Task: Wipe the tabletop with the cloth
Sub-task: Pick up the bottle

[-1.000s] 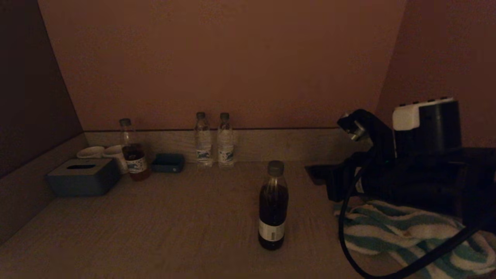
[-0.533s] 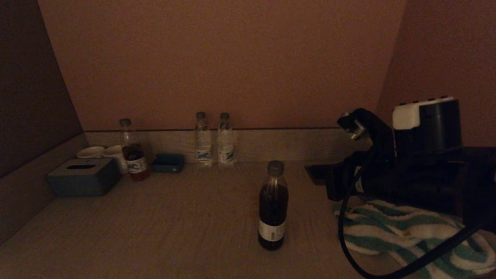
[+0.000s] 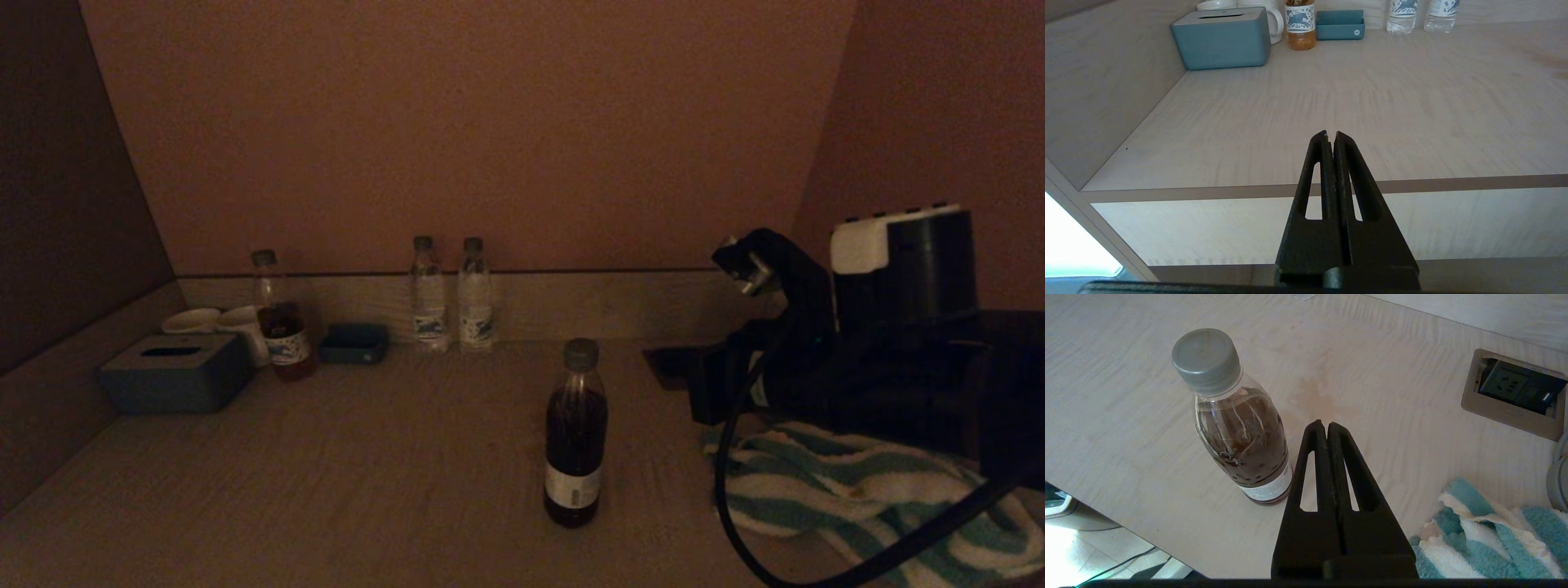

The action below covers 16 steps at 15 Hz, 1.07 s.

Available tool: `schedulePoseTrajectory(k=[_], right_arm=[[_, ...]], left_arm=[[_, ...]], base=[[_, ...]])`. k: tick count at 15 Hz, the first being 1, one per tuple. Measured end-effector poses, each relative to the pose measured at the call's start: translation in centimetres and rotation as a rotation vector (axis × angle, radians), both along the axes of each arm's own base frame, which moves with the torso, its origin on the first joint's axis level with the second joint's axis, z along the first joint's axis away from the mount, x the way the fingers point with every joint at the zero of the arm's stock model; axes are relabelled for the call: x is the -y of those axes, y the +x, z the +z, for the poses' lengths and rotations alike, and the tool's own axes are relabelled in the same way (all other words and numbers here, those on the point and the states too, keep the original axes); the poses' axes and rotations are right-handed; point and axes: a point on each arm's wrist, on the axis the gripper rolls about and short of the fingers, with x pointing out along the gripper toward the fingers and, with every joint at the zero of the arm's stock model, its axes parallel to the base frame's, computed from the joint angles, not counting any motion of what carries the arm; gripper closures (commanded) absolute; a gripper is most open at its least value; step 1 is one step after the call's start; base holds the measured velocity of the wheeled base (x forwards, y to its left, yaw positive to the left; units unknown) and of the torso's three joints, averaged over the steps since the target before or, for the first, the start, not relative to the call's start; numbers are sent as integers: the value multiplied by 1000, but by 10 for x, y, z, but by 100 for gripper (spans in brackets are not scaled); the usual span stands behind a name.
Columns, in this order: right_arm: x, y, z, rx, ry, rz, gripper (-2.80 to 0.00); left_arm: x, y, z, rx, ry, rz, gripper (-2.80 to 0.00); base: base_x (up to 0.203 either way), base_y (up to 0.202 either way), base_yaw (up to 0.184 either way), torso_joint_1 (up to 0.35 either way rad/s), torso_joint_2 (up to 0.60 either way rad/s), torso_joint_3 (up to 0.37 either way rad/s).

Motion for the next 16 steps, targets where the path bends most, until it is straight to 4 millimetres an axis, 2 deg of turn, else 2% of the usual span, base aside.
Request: schedulePoseTrajectory(k=[9, 10, 14, 16], right_arm=[[3, -7, 0, 2, 0, 0, 0], [3, -9, 1, 4, 1, 2, -280], [-3, -21, 2, 14, 1, 45, -280], [-14, -31, 4, 26, 1, 100, -280]], left_arm=[[0, 0, 0, 0, 0, -1, 0], [0, 0, 0, 0, 0, 0, 0], [0, 0, 0, 0, 0, 0, 0], [0, 0, 0, 0, 0, 0, 0]], base=[[0, 0, 0, 0, 0, 0], [0, 0, 0, 0, 0, 0], [0, 0, 0, 0, 0, 0], [0, 0, 0, 0, 0, 0]])
